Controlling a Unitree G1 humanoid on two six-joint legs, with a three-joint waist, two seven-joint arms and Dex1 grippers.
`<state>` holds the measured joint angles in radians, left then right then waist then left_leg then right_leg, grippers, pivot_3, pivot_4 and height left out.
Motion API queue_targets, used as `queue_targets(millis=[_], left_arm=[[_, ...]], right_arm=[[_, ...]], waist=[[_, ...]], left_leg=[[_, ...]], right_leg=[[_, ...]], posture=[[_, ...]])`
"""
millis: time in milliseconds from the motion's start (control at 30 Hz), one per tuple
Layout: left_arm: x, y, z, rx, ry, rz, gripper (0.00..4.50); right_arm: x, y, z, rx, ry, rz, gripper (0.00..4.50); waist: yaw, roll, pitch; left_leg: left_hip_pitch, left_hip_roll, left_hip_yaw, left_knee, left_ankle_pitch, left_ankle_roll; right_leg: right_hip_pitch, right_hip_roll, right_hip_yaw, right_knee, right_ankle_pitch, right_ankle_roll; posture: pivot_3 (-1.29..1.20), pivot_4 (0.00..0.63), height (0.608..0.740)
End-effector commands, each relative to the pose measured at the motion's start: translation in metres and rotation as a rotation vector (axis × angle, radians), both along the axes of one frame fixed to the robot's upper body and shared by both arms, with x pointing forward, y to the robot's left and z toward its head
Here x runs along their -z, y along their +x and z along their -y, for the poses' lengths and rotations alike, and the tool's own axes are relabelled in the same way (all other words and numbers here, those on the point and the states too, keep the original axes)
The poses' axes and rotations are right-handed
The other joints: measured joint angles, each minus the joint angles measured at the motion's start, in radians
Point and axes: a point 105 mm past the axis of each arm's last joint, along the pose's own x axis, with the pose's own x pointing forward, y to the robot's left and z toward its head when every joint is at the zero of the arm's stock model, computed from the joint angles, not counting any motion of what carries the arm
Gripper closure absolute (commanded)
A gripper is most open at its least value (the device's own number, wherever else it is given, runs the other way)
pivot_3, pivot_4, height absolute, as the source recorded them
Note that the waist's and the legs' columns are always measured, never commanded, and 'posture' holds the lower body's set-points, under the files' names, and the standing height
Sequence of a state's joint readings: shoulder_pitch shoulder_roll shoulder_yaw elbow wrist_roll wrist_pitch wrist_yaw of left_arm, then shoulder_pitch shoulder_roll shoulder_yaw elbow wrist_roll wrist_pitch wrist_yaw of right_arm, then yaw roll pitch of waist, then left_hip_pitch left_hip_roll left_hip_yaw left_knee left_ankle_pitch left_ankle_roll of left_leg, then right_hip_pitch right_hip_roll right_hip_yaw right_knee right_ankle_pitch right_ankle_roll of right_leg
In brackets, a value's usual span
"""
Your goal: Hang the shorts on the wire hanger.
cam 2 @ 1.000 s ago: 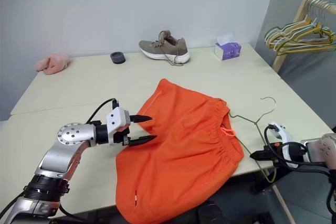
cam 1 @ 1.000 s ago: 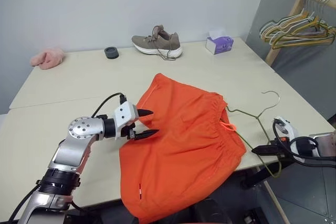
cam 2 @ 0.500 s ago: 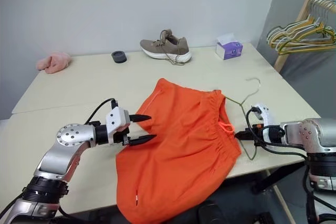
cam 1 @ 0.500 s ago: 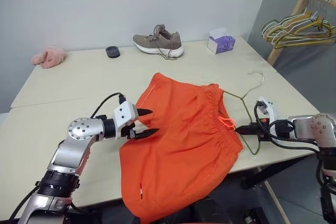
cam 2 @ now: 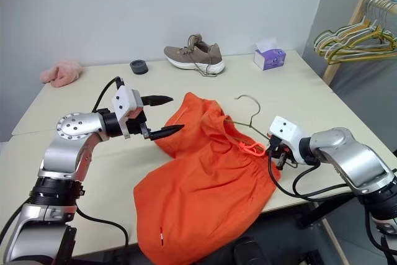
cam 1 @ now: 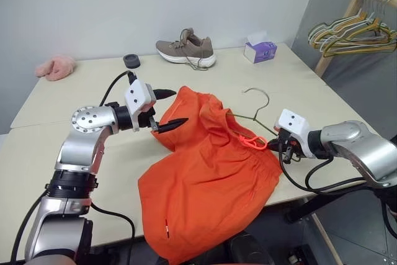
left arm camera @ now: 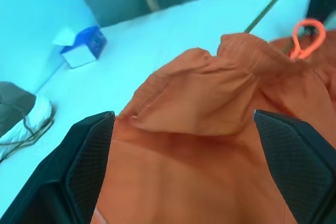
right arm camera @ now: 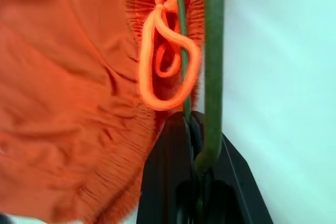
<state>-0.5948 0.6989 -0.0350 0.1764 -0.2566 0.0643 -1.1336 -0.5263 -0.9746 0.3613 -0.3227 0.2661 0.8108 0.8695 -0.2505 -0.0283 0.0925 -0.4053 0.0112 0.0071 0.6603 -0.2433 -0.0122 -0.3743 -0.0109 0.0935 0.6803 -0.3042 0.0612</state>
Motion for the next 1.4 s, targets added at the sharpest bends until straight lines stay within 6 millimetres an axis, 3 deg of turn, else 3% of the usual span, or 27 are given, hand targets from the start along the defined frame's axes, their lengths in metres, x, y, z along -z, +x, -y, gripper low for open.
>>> queue_targets(millis=[33, 333, 467, 633, 833, 967, 1267, 1367, 1400], left_arm=[[-0.007, -0.004, 0.01, 0.105, 0.081, 0.048, 0.04], [0.019, -0.015, 0.032, 0.273, 0.169, -0.033, 0.04], [0.034, -0.007, 0.032, 0.258, 0.221, -0.034, 0.04], [0.042, 0.002, 0.034, 0.229, 0.234, -0.008, 0.04], [0.039, 0.001, 0.044, 0.251, 0.182, 0.003, 0.04], [0.037, -0.004, 0.049, 0.272, 0.147, -0.021, 0.88], [0.047, -0.018, 0.044, 0.3, 0.188, -0.089, 3.85], [0.049, -0.018, 0.043, 0.292, 0.188, -0.096, 4.49], [0.05, -0.018, 0.042, 0.285, 0.19, -0.098, 4.49]], right_arm=[[-0.014, -0.001, -0.011, -0.112, -0.061, 0.117, 4.5], [-0.025, -0.001, -0.024, -0.202, -0.099, 0.189, 4.5], [-0.036, -0.005, -0.036, -0.255, -0.087, 0.225, 4.5], [-0.045, -0.013, -0.05, -0.308, -0.062, 0.254, 4.5], [-0.046, -0.016, -0.053, -0.34, -0.084, 0.268, 4.5], [-0.043, -0.016, -0.052, -0.342, -0.095, 0.267, 4.5], [-0.038, -0.015, -0.055, -0.396, -0.132, 0.286, 4.5], [-0.035, -0.019, -0.055, -0.427, -0.13, 0.272, 4.5], [-0.034, -0.02, -0.053, -0.428, -0.132, 0.269, 4.5]], waist=[[0.0, 0.0, 0.0], [-0.005, 0.0, 0.0], [-0.009, 0.0, 0.0], [-0.012, 0.0, 0.0], [-0.017, 0.0, 0.0], [-0.026, 0.0, 0.0], [-0.033, 0.0, 0.0], [-0.032, 0.0, 0.0], [-0.032, 0.0, 0.0]], left_leg=[[0.0, 0.0, 0.0, 0.0, 0.0, 0.0], [0.0, -0.001, -0.001, 0.001, 0.0, 0.0], [0.0, 0.0, -0.001, 0.001, 0.0, 0.0], [0.0, -0.001, -0.002, 0.001, 0.0, 0.0], [-0.001, -0.001, -0.003, 0.001, 0.0, 0.0], [-0.001, -0.001, -0.003, 0.001, 0.0, 0.0], [-0.001, -0.001, -0.004, 0.001, 0.0, 0.0], [-0.001, -0.002, -0.004, 0.002, 0.0, 0.0], [-0.001, -0.002, -0.004, 0.002, 0.0, 0.0]], right_leg=[[0.0, 0.0, 0.0, 0.0, 0.0, 0.0], [0.0, -0.005, -0.001, 0.0, 0.002, -0.004], [0.0, -0.005, -0.001, 0.001, 0.002, -0.004], [0.001, -0.006, -0.002, 0.001, 0.002, -0.004], [0.001, -0.007, -0.004, 0.001, 0.003, -0.004], [0.001, -0.007, -0.004, 0.001, 0.003, -0.004], [0.001, -0.007, -0.005, 0.002, 0.003, -0.005], [0.001, -0.007, -0.004, 0.002, 0.003, -0.005], [0.001, -0.007, -0.005, 0.002, 0.003, -0.005]], posture=[[-0.24, 0.035, 0.74], [-0.26, 0.04, 0.74], [-0.27, 0.042, 0.74], [-0.28, 0.045, 0.74], [-0.29, 0.048, 0.74], [-0.29, 0.049, 0.74], [-0.28, 0.044, 0.74], [-0.28, 0.041, 0.74], [-0.28, 0.041, 0.74]])
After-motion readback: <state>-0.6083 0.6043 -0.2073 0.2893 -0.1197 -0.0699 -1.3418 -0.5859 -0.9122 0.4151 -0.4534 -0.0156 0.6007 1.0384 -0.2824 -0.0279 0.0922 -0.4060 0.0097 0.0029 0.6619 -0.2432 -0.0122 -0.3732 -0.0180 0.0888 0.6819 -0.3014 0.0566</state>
